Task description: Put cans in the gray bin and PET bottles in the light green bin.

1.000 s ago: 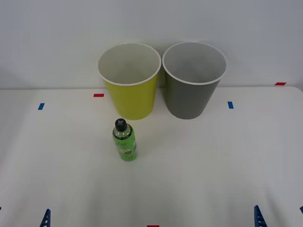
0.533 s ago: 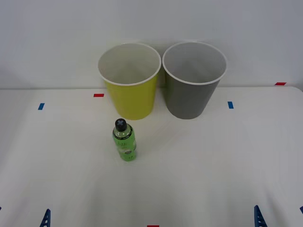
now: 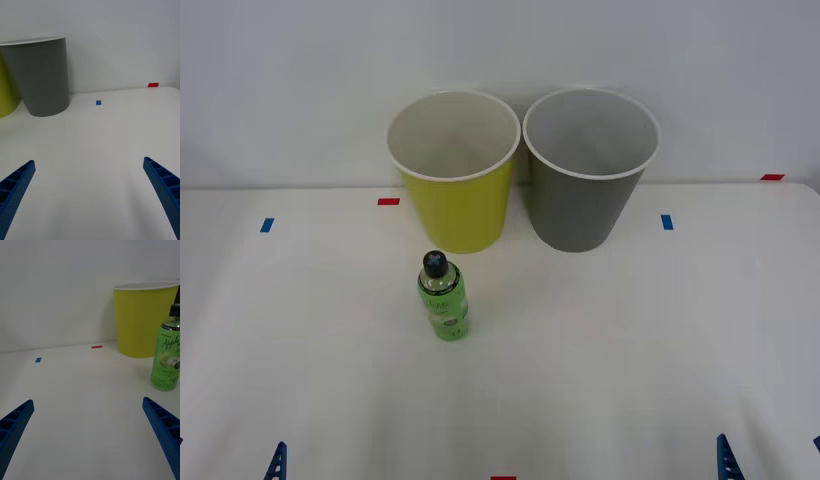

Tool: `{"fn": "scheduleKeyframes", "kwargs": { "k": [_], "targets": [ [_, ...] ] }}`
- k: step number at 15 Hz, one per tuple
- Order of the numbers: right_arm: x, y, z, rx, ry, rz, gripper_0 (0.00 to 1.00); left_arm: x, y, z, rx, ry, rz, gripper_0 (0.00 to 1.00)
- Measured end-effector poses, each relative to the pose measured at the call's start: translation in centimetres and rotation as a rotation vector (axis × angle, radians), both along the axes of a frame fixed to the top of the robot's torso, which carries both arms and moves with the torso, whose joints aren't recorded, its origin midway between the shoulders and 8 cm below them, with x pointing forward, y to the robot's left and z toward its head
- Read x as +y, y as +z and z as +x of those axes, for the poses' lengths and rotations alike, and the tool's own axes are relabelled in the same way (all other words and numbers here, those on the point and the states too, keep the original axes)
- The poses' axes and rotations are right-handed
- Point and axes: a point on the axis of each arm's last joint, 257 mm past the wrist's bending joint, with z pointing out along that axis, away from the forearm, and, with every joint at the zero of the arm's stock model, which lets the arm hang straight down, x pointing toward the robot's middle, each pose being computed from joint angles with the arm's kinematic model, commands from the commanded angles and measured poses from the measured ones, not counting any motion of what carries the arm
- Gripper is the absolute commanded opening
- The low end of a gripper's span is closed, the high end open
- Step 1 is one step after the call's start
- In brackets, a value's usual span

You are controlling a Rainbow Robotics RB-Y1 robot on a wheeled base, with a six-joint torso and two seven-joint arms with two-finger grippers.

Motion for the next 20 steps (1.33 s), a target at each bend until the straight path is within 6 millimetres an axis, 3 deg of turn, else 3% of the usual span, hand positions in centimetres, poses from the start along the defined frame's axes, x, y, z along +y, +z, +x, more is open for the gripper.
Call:
{"fn": "scheduleKeyframes", "kwargs": {
  "k": [16, 18, 20],
  "targets": [
    [0.0, 0.0, 0.0, 0.000, 0.000, 0.000, 1.00, -0.1, -0.2, 0.0, 0.004, -0.002, -0.002, 1.00],
    [0.0, 0.0, 0.0, 0.000, 0.000, 0.000, 1.00, -0.7, -1.7, 0.2, 0.020, -0.036, 0.006, 1.00],
    [0.0, 0.0, 0.0, 0.000, 0.000, 0.000, 1.00, -1.9, -1.1, 0.6, -0.008, -0.107, 0.014, 1.00]
  ]
}}
